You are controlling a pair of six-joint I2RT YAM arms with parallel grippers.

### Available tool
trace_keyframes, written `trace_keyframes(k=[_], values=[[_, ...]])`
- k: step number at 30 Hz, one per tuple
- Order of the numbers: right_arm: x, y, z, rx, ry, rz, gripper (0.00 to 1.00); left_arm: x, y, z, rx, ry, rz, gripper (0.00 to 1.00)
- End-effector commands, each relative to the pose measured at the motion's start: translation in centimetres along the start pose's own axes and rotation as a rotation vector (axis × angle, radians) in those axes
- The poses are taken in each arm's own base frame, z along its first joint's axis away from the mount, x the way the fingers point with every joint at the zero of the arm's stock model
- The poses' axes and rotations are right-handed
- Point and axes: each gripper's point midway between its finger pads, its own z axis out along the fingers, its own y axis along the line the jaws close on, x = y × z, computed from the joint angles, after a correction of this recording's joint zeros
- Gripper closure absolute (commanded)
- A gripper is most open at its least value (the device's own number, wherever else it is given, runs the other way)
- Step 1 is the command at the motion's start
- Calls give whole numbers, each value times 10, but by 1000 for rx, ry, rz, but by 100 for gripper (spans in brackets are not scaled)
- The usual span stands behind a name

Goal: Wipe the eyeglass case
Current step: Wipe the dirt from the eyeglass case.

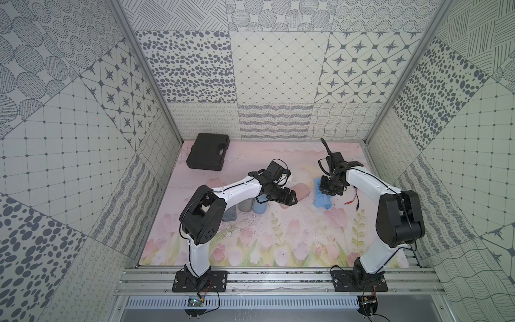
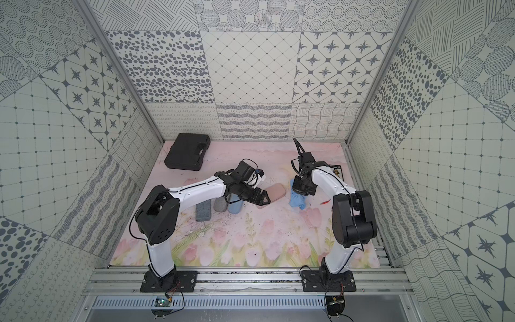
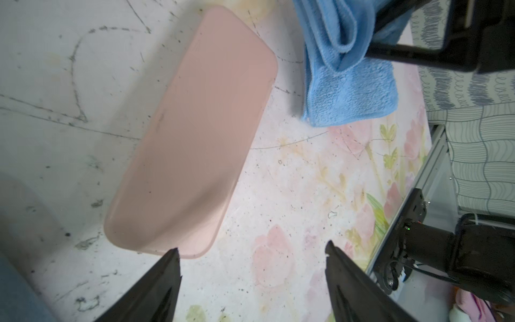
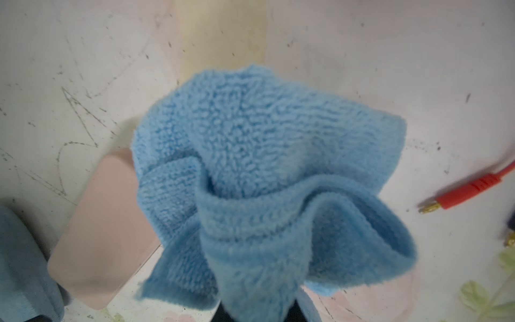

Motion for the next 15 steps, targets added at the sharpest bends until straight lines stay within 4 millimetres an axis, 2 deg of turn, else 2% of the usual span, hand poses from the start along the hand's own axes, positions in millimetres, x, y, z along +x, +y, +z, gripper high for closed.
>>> trace_keyframes(k=[1, 8, 11, 15], values=[[-21, 2, 3, 33, -29, -74, 100, -7, 25, 0, -138, 4, 137, 13], [-45, 19, 18, 21, -11, -119, 99, 8, 25, 21, -77, 65, 76, 13], [-40, 31, 32, -15, 30, -131, 99, 11, 20, 28, -36, 55, 66, 13], [-22, 43, 41, -34, 82, -162, 99, 21, 12, 39, -9, 82, 87, 13]])
